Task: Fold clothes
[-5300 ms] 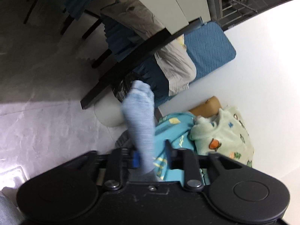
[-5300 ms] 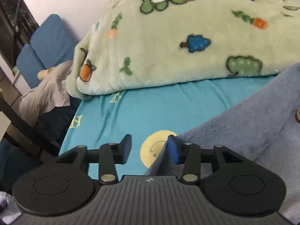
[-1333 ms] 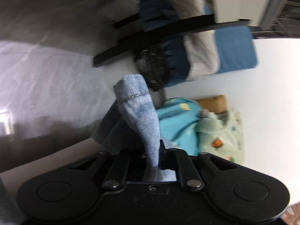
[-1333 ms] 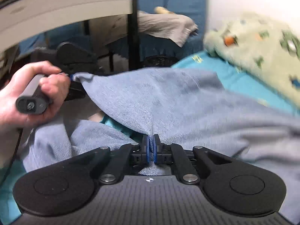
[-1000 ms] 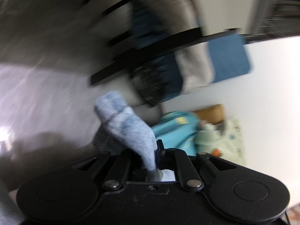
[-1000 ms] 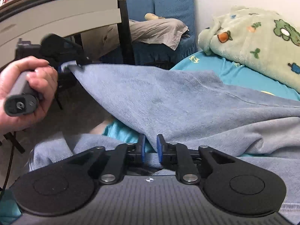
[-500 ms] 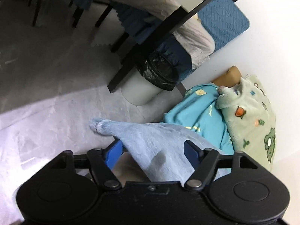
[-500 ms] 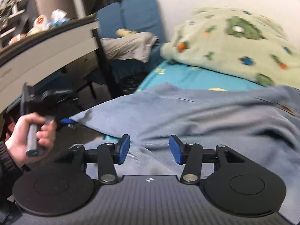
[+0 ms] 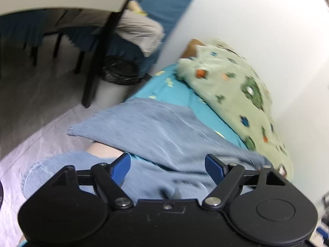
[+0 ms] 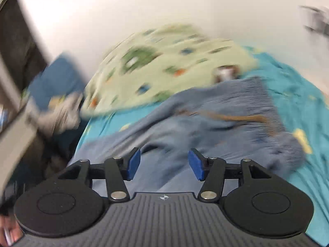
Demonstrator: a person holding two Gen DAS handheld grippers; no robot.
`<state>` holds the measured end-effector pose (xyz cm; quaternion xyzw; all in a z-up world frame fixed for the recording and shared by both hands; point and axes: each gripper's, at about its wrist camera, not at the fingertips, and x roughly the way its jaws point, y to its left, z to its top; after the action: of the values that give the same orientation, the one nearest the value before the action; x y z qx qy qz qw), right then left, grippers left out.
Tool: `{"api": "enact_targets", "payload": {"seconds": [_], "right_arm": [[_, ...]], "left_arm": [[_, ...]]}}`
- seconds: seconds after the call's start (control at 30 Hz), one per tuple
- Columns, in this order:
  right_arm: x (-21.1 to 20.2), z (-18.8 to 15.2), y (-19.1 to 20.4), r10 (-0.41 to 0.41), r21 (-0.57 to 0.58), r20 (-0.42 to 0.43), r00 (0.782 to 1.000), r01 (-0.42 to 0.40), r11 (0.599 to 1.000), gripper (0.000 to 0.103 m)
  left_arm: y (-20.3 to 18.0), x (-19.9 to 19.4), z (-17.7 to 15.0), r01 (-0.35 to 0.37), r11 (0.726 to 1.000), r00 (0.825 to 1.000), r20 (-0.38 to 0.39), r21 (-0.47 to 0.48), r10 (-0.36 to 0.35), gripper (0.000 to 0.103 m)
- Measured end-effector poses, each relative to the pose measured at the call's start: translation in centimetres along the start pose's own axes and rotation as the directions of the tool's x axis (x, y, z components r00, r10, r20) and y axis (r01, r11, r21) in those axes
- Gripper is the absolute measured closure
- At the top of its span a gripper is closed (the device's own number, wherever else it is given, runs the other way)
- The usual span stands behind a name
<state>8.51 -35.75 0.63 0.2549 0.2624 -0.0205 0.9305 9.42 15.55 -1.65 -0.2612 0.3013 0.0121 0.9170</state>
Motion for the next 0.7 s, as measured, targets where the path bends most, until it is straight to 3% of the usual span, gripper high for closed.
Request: {"api": "enact_targets", "payload": {"seconds": [0.07, 0.17, 0.33, 0.57, 0.63, 0.7], "right_arm": [[-0.3, 0.5, -3.3, -0.049, 0.093, 0.026, 0.998, 0.046, 0.995, 0.047], [1.1, 0.2, -7.8, -0.076, 0.235, -0.039, 0.996, 0.083, 0.969, 0.047], [4.2, -1.6, -12.9, -0.056, 0.458, -0.157, 0.986, 0.123, 0.881, 0.047], [5.0, -2.6, -13.8, -0.106, 0.562, -0.190, 0.976, 0.197, 0.804, 0.047], [3.7, -2.7, -13.4, -0.127, 0.566, -0.162, 0.979, 0.197, 0.800, 0.046], [2.2, -2.7, -12.9, -0.148, 0.569, -0.107, 0.983, 0.183, 0.802, 0.038]], "left_arm": [[-1.4, -0.7, -0.9, -0.002, 0.999, 1.000, 0.000, 0.054, 0.002, 0.025], [-3.2, -1.7, -2.2, 0.011, 0.993, 1.000, 0.011, 0.113, -0.012, 0.023], [-4.8, -1.1, -3.0, 0.012, 0.986, 1.000, 0.017, 0.164, -0.015, 0.021], [-5.3, 0.5, -2.9, -0.003, 0.989, 1.000, 0.007, 0.150, 0.002, 0.021], [-5.3, 0.4, -2.9, -0.004, 0.989, 1.000, 0.006, 0.148, 0.003, 0.021], [-5.2, 0.2, -2.9, -0.001, 0.990, 1.000, 0.005, 0.143, 0.000, 0.021]]}}
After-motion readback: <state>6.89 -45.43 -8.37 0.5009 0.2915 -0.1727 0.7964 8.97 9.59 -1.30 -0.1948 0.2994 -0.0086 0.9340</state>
